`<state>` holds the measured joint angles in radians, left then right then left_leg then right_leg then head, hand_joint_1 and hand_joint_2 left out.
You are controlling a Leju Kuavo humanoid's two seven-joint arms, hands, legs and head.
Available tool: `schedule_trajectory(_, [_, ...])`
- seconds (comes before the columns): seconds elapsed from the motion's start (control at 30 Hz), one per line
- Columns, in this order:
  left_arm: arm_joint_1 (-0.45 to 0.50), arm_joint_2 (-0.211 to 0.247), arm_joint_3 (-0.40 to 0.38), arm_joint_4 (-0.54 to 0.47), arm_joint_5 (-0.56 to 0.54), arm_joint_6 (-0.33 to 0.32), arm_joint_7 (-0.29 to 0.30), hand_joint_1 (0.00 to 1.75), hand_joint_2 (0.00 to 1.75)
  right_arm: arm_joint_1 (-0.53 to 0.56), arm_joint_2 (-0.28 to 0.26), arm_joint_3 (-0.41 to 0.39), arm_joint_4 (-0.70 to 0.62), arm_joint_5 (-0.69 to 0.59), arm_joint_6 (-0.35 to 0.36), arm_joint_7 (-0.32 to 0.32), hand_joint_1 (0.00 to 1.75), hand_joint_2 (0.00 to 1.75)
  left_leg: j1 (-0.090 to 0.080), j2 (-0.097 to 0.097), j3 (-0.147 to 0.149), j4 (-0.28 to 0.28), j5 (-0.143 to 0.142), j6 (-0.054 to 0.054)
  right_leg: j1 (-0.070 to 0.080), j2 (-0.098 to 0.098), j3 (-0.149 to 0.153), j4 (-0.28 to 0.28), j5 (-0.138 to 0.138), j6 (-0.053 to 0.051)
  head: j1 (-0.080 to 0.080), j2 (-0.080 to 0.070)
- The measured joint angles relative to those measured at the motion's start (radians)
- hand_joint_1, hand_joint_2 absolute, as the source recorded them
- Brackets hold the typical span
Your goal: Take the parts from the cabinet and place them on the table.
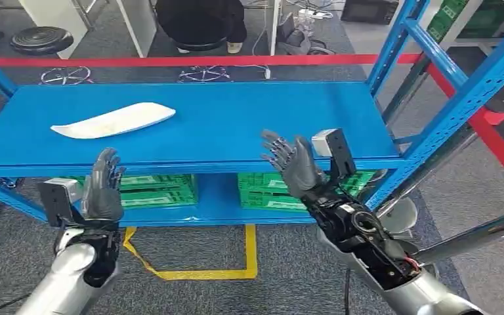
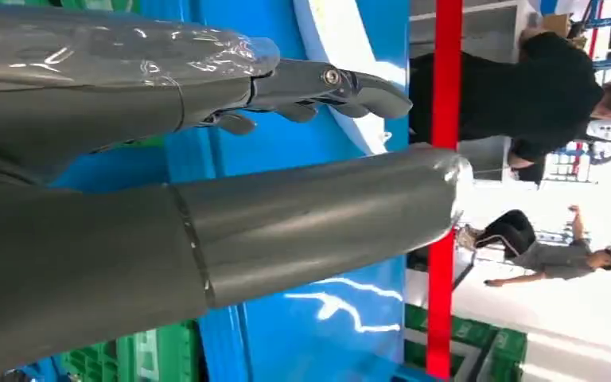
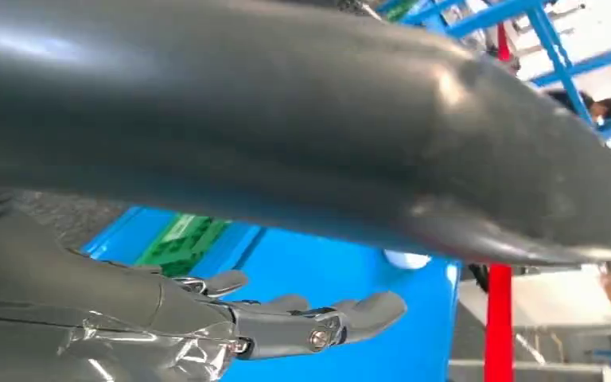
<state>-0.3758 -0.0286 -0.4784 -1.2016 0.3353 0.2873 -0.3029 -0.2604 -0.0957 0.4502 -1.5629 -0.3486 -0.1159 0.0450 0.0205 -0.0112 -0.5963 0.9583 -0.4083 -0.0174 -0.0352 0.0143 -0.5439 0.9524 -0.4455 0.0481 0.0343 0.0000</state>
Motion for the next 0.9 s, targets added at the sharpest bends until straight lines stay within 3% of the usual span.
schedule_trajectory(0.3, [-0.002,0.001,0.000,-0.001,0.047,0.024,-0.005,0.00,0.00,0.009,-0.015,0.016,-0.047,-0.010,-0.040,0.023,0.00,0.00,0.000,0.001,0.000,0.000,0.000,0.000,0.000,0.000,0.000,0.002,0.000,0.000,-0.001,0.000])
schedule_trajectory(0.9, [0.014,0.022,0.000,-0.018,0.050,0.039,0.002,0.00,0.00,-0.003,-0.015,0.039,-0.046,-0.010,-0.032,0.011,0.00,0.00,0.000,0.000,0.000,0.000,0.000,-0.001,0.000,0.000,0.001,0.003,-0.001,-0.001,-0.002,0.000])
